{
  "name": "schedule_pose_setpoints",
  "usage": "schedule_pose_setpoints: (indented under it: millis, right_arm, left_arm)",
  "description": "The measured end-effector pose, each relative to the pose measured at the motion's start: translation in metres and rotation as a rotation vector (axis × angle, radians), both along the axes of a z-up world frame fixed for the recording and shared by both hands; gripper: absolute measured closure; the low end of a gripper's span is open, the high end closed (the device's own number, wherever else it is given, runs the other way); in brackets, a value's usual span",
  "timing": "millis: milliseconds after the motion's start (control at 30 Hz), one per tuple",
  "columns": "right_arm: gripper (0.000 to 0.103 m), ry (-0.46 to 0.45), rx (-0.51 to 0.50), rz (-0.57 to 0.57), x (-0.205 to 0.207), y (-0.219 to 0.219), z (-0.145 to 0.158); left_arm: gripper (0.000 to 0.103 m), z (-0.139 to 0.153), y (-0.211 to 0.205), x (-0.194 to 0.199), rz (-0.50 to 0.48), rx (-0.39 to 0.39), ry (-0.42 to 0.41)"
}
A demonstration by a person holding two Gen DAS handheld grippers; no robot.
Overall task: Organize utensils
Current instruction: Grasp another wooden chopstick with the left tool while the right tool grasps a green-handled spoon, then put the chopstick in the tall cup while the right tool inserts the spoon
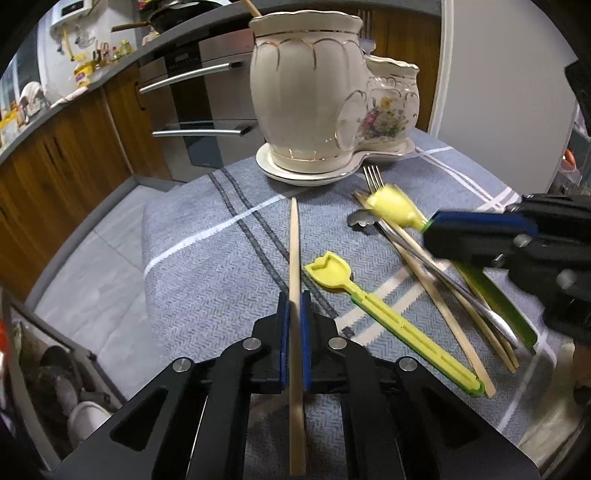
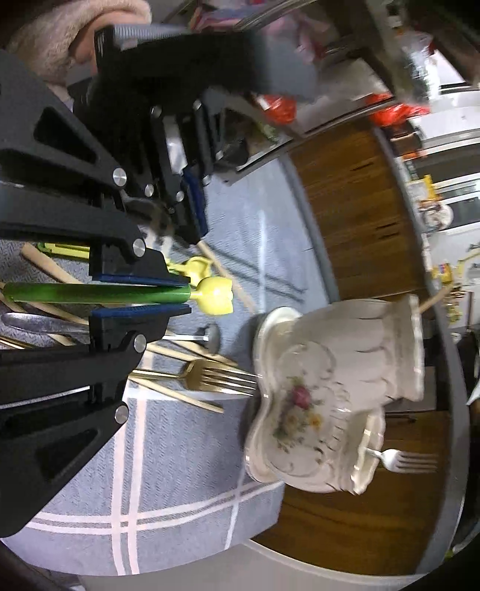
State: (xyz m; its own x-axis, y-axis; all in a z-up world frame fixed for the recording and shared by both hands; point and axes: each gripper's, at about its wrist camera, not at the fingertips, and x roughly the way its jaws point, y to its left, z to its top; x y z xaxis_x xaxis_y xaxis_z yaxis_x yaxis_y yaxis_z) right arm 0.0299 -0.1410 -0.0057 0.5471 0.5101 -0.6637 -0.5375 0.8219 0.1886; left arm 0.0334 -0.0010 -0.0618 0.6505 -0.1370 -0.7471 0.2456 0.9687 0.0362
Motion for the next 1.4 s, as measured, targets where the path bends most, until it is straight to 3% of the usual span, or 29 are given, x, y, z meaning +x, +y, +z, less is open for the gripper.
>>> schedule_pose_setpoints:
  millis: [300,433,633,833,1167,1400]
  right_arm:
    - [0.093,-0.099,0.095,-0.037,-0.002,-0.042,0.024]
    - [0.093,-0.141,0.154,-0.075,0.003,-0.055,0.04]
    - [0.093,-0.205,0.209,-0.134,0.019,-0.072,0.056]
    - [0.093,-0.264,0.264,-0.189,0.041,-0.082,0.075]
    - [0.093,-0.353,0.354,-0.263,0.082,-0.095,0.096]
    - [0.093,-0.383,0.406,-0.283,0.111,-0.096,0.099]
  left_arm:
    - [0.096,0.024,0.011,-0.019,-0.024,-0.045,-0.065]
    - [0.096,0.044,0.004,-0.034,-0.084,-0.04,-0.123]
    - [0.096,0.068,-0.003,-0.042,-0.117,-0.095,-0.221]
    - [0.096,0.085,-0.001,-0.026,-0.096,-0.168,-0.3]
    - [0.096,0.12,-0.022,0.006,-0.128,-0.2,-0.425]
    - [0.096,0.152,-0.016,0.044,-0.089,-0.358,-0.531]
